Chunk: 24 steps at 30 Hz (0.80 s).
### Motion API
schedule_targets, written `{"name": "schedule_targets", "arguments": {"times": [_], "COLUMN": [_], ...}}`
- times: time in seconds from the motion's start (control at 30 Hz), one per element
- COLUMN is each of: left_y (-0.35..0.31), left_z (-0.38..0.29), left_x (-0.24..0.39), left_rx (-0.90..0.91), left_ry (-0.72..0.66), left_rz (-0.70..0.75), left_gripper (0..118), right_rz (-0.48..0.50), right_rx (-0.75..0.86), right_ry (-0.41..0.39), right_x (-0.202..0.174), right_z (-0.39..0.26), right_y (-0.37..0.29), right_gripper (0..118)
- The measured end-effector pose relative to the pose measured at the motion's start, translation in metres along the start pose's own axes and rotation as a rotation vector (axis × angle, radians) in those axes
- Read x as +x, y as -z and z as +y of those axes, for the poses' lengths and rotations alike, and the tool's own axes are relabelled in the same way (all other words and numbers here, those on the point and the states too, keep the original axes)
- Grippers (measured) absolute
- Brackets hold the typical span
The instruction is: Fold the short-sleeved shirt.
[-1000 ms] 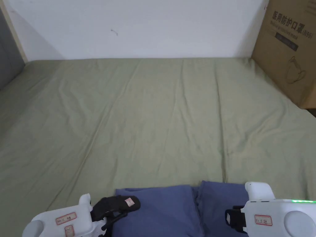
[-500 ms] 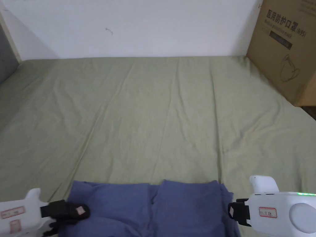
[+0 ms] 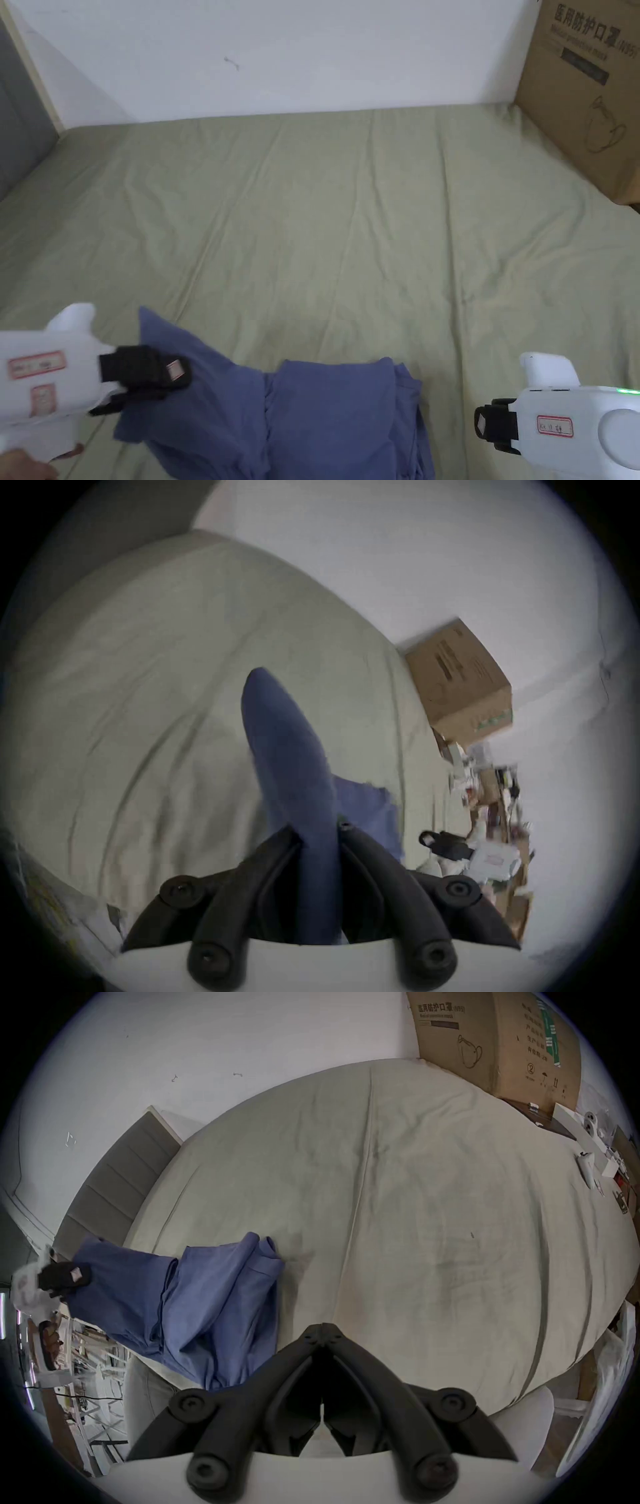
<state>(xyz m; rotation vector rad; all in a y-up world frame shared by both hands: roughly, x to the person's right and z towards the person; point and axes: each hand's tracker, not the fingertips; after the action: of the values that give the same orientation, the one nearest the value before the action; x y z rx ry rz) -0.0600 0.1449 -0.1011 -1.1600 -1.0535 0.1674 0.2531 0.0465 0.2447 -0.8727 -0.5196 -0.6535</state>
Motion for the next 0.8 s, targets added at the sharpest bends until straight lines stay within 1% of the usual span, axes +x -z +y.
{"name": "schedule_targets", "arguments": {"times": [0.07,0.13,0.2,0.23,0.27,0.3,0.33,0.37,0.4,0.43,0.53,0.57,0.6,0.63,0.67,0.7,0.73,0.8], "left_y": [0.020,0.050,0.088,0.111,0.126,0.143,0.156,0.167,0.175,0.177,0.169,0.164,0.158,0.153,0.149,0.150,0.154,0.161], "left_z": [-0.002,-0.011,-0.020,-0.026,-0.029,-0.034,-0.038,-0.041,-0.046,-0.047,-0.047,-0.045,-0.044,-0.042,-0.041,-0.042,-0.045,-0.052], "left_x": [0.048,0.083,0.102,0.108,0.109,0.112,0.117,0.120,0.124,0.123,0.115,0.107,0.097,0.086,0.083,0.073,0.066,0.054], "left_rx": [-0.030,-0.055,-0.125,-0.143,-0.154,-0.170,-0.199,-0.234,-0.248,-0.244,-0.240,-0.234,-0.209,-0.185,-0.176,-0.182,-0.189,-0.215], "left_ry": [0.107,0.245,0.253,0.225,0.216,0.195,0.171,0.181,0.188,0.186,0.181,0.167,0.140,0.128,0.121,0.100,0.095,0.091], "left_rz": [0.019,-0.008,-0.089,-0.097,-0.114,-0.145,-0.150,-0.162,-0.165,-0.158,-0.140,-0.136,-0.126,-0.099,-0.066,0.011,0.076,0.123], "left_gripper": [7,8,10,15,25,40,68,89,102,108,107,105,97,72,43,16,7,6], "right_rz": [-0.001,0.003,0.007,0.005,0.003,-0.001,-0.005,-0.009,-0.009,-0.008,-0.017,-0.019,-0.020,-0.019,-0.020,-0.020,-0.017,-0.009], "right_rx": [0.005,0.012,0.012,0.011,0.009,0.009,0.009,0.008,0.009,0.011,0.018,0.019,0.018,0.017,0.016,0.014,0.011,0.009], "right_ry": [-0.002,0.010,0.026,0.032,0.035,0.040,0.047,0.056,0.060,0.063,0.076,0.080,0.085,0.086,0.086,0.087,0.086,0.080], "right_x": [0.002,0.007,0.013,0.016,0.019,0.021,0.025,0.028,0.031,0.034,0.040,0.042,0.043,0.044,0.044,0.043,0.043,0.041], "right_z": [-0.001,-0.002,-0.004,-0.005,-0.006,-0.007,-0.008,-0.009,-0.010,-0.011,-0.014,-0.015,-0.015,-0.015,-0.015,-0.015,-0.015,-0.015], "right_y": [-0.003,-0.004,-0.004,-0.005,-0.006,-0.008,-0.010,-0.011,-0.014,-0.016,-0.020,-0.020,-0.019,-0.017,-0.016,-0.015,-0.013,-0.011], "right_gripper": [0,0,0,0,0,0,0,0,0,0,0,0,0,0,0,0,0,0]}}
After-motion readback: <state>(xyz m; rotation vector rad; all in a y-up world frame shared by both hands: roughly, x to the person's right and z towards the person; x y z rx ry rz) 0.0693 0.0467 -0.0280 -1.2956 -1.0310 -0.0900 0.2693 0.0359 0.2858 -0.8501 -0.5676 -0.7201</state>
